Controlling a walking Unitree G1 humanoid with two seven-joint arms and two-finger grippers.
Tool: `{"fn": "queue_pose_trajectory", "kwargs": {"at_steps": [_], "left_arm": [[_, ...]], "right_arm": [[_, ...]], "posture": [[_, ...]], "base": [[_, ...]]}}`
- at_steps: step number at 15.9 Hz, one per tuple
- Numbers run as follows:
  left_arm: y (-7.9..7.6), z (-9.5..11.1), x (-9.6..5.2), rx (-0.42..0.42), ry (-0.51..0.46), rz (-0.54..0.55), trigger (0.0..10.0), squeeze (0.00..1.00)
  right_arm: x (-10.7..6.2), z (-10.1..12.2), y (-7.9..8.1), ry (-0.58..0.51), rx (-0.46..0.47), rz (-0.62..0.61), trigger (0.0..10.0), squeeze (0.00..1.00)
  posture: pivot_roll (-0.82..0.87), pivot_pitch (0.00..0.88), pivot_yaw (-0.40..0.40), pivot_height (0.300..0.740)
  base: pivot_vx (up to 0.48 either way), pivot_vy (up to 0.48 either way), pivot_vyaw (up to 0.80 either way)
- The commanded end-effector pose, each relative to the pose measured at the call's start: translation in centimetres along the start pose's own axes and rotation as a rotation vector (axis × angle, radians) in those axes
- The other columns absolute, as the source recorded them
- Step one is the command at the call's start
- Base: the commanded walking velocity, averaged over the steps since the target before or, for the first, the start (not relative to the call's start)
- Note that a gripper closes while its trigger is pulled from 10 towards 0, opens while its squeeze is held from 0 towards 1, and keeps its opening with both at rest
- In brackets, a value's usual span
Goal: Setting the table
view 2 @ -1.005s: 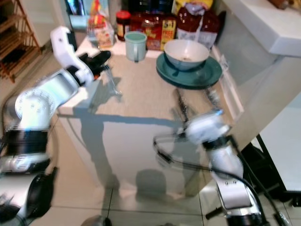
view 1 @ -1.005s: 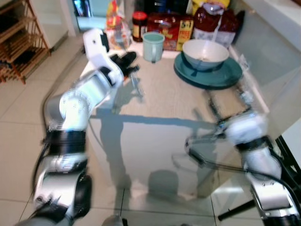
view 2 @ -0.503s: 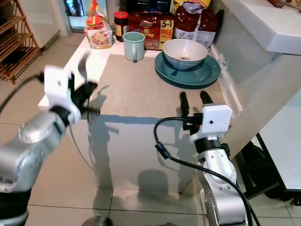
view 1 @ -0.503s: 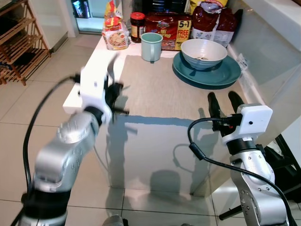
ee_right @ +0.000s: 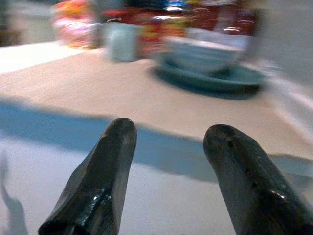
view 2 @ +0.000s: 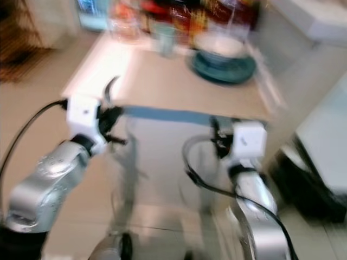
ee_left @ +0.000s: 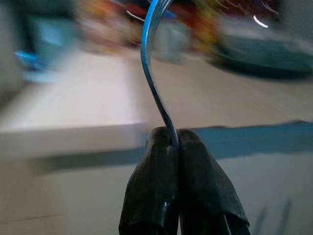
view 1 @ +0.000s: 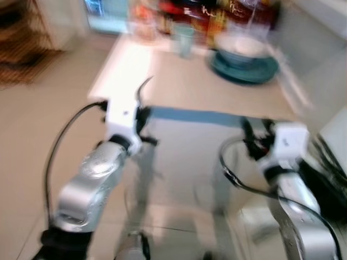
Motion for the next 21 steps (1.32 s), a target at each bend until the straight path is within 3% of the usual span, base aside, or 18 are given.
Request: {"fn": "queue_pose_trajectory", "kwargs": {"at_steps": [1,7,11,14,15,16,17,21], "left_arm": [[0.7,-1.0,-0.1,0.009,0.027,0.037,10.0,0.00],[0.0,-0.7,0.7,0.062,0.015,0.027,10.0,0.00],[-0.3,-0.8,1.2,0.056,0.016,0.029,10.0,0.00],[-0.3,-0.8,1.3,0.049,0.014,0.034,10.0,0.00],[-0.3,-0.7,1.4,0.040,0.014,0.039,10.0,0.00],[-0.2,-0.7,1.5,0.019,0.018,0.043,10.0,0.00],[-0.1,-0.7,1.6,0.013,0.021,0.048,10.0,0.00],[-0.6,-0.8,2.1,0.039,0.024,0.021,10.0,0.00]], "right_arm": [[0.1,-0.6,0.1,0.032,-0.039,-0.009,10.0,0.00],[0.7,-0.5,-0.9,0.024,-0.070,-0.048,10.0,0.00],[1.1,-0.3,-0.5,0.016,-0.109,-0.028,10.0,0.00],[1.3,-0.5,-1.0,0.026,-0.075,-0.060,10.0,0.00],[1.4,-0.8,-1.2,0.038,-0.066,-0.067,10.0,0.49],[1.4,-1.0,-1.4,0.044,-0.066,-0.075,10.0,0.91],[1.4,-0.8,-1.4,0.035,-0.052,-0.071,10.0,1.00],[1.3,-0.1,-2.3,0.006,-0.060,-0.117,10.0,1.00]], "posture": [[0.05,0.033,-0.026,0.740],[0.05,0.046,-0.022,0.740],[0.05,0.043,-0.019,0.740],[0.06,0.037,-0.022,0.740],[0.06,0.038,-0.021,0.740],[0.06,0.035,-0.019,0.740],[0.05,0.034,-0.017,0.740],[0.03,0.029,0.021,0.740]], "base": [[0.000,-0.480,0.00],[0.000,-0.480,0.00],[0.000,-0.480,0.00],[0.000,-0.480,0.00],[0.000,-0.480,0.00],[0.000,-0.480,0.00],[0.000,-0.480,0.00],[0.000,-0.480,0.00]]}}
Point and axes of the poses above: a point about 5 cm out from each wrist's last joint towards the gripper, its own x axis pointing out of the wrist towards the gripper, its own z axis along the axis of the wrist's last joint, y = z × x, the point moved 6 cm from there along x, pointing out of the wrist towards the gripper, and after that the axes turned 6 degrees about -x, right-handed, at the moved point
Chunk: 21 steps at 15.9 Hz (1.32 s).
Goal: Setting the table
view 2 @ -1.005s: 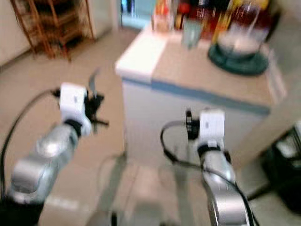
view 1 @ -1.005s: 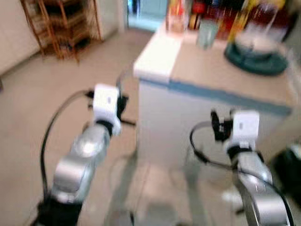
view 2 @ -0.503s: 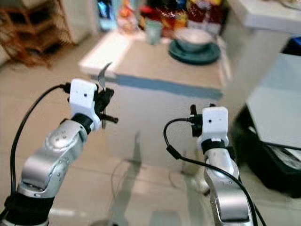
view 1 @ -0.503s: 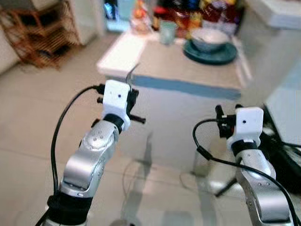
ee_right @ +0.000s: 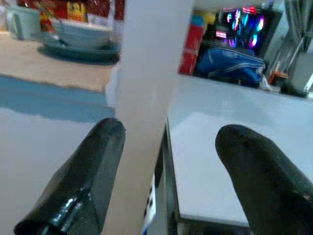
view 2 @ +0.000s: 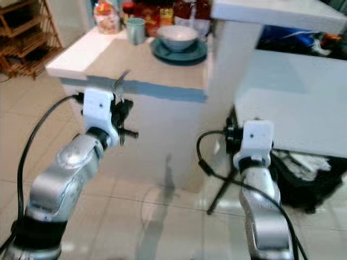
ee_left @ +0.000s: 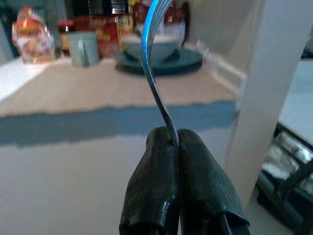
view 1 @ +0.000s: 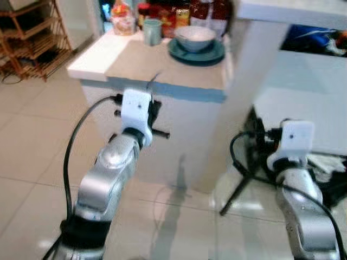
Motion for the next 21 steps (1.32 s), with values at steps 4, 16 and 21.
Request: {"fn": "queue_pose_trajectory", "kwargs": {"at_steps": [4,16,21], "left_arm": [[-0.04,0.02,0.46,0.005,0.006,-0.008,10.0,0.00],[0.59,0.10,0.08,0.020,-0.013,0.042,10.0,0.00],[0.42,0.33,0.17,0.025,-0.022,0.039,10.0,0.00]], "right_arm": [[-0.15,0.53,-0.84,-0.007,-0.037,-0.039,10.0,0.00],[0.34,1.43,-0.10,-0.034,-0.060,0.005,10.0,0.00],[0.21,1.27,-0.17,-0.031,-0.060,0.004,10.0,0.00]], "posture": [[0.02,0.029,0.030,0.740],[0.01,0.048,-0.013,0.740],[0.02,0.038,-0.018,0.740]], "base": [[0.000,-0.480,0.00],[0.000,-0.480,0.00],[0.000,-0.480,0.00]]}}
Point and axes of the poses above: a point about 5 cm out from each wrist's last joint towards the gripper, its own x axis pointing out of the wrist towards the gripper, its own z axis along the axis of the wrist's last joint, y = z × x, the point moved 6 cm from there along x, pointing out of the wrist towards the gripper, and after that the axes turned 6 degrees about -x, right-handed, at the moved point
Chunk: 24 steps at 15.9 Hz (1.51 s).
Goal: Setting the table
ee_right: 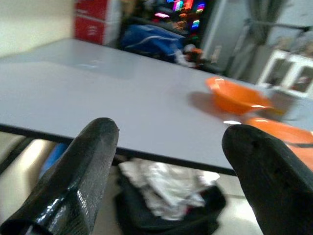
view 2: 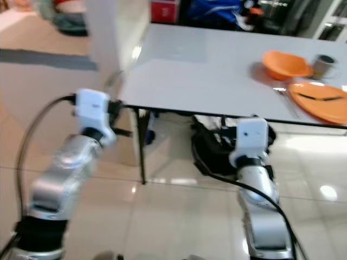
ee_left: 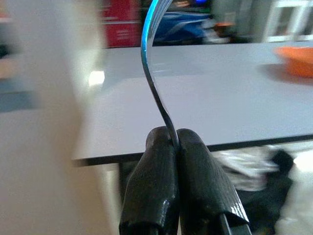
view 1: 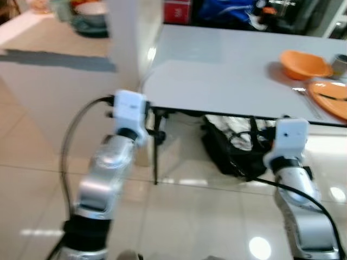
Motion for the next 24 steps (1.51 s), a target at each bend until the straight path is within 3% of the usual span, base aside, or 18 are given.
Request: {"fn": "queue_pose_trajectory", "kwargs": {"at_steps": [1,3,4,8,14,16,22,24], "left_arm": [[0.7,0.8,-0.2,0.017,-0.024,0.015,10.0,0.00],[1.0,1.2,-0.4,0.015,-0.049,0.024,10.0,0.00],[1.6,1.8,-0.5,0.068,-0.080,0.075,10.0,0.00],[0.4,2.5,-1.0,0.078,-0.131,-0.024,10.0,0.00],[1.0,2.4,-1.3,0.067,-0.131,-0.012,10.0,0.00],[1.2,2.5,-1.3,0.069,-0.132,-0.011,10.0,0.00],[1.4,2.6,-1.2,0.074,-0.131,-0.005,10.0,0.00],[1.5,2.6,-1.2,0.075,-0.131,-0.005,10.0,0.00]], "right_arm": [[0.1,0.5,0.1,-0.013,0.006,-0.003,10.0,0.00],[0.0,0.5,0.3,-0.014,0.012,-0.002,10.0,0.00],[0.0,0.5,0.3,-0.018,0.022,-0.003,10.0,0.00],[0.0,0.9,1.7,-0.025,0.074,0.065,10.0,0.00],[0.0,1.0,2.6,-0.031,0.066,0.103,10.0,0.00],[0.1,1.0,3.0,-0.031,0.015,0.130,10.0,0.00],[0.3,1.2,3.8,-0.042,-0.023,0.160,10.0,0.00],[0.3,1.3,3.5,-0.047,0.020,0.133,10.0,0.00]], "posture": [[0.02,0.035,-0.020,0.740],[0.03,0.033,-0.021,0.740],[0.03,0.030,-0.021,0.740],[0.04,0.031,-0.023,0.740],[0.04,0.043,-0.023,0.740],[0.05,0.042,-0.022,0.740],[0.05,0.037,-0.024,0.740],[0.05,0.035,-0.021,0.740]], "base": [[0.000,-0.480,0.00],[0.000,-0.240,0.00],[0.000,0.000,0.00],[0.083,0.000,-0.10],[0.428,0.000,-0.19],[0.458,0.000,0.00],[0.477,0.000,0.80],[0.476,0.000,0.40]]}}
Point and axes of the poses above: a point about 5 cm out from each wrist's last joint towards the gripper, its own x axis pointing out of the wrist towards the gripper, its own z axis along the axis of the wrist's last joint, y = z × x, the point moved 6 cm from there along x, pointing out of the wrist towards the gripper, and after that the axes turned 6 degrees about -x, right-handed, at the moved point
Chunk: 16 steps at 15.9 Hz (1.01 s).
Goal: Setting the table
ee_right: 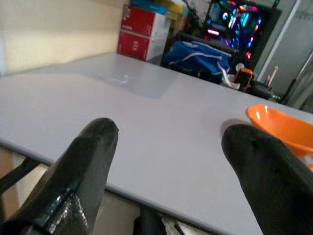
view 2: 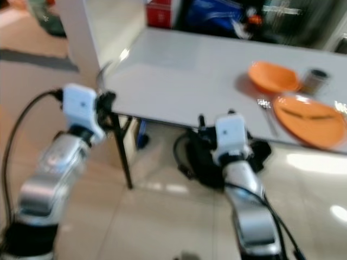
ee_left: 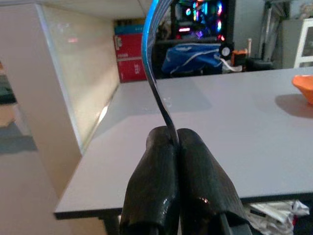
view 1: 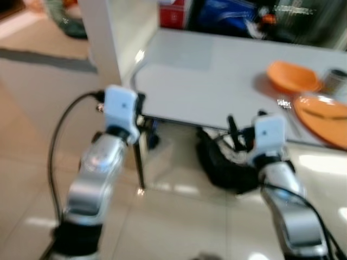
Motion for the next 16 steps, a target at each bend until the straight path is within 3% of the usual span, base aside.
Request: {"fn": "queue_pose_trajectory", "kwargs": {"at_steps": [1,4,9,14,16], "left_arm": [[0.7,0.8,0.0,0.021,-0.024,0.014,10.0,0.00],[0.5,0.7,0.1,0.018,-0.021,0.002,10.0,0.00],[0.1,0.3,0.0,0.007,-0.006,-0.019,10.0,0.00],[-0.8,-0.9,-0.2,-0.014,0.048,-0.060,10.0,0.00],[-0.9,-1.4,-0.3,-0.050,0.076,-0.053,10.0,0.00]], "right_arm": [[0.0,0.5,-0.3,-0.017,0.027,-0.019,10.0,0.00],[-0.1,0.0,-1.1,0.012,0.069,-0.060,10.0,0.00],[-0.4,-0.3,-1.7,0.024,0.077,-0.073,10.0,0.00],[-1.1,-0.2,-2.0,0.025,0.072,-0.075,10.0,0.00],[-1.3,-0.2,-2.1,0.030,0.078,-0.071,10.0,0.00]], "posture": [[0.05,0.034,-0.019,0.740],[0.05,0.035,-0.014,0.740],[0.04,0.037,-0.017,0.740],[0.03,0.053,-0.018,0.740],[0.02,0.071,-0.027,0.740]], "base": [[0.480,0.000,0.00],[0.472,0.000,0.00],[0.472,0.000,-0.76],[0.444,0.000,0.00],[0.000,0.000,0.00]]}}
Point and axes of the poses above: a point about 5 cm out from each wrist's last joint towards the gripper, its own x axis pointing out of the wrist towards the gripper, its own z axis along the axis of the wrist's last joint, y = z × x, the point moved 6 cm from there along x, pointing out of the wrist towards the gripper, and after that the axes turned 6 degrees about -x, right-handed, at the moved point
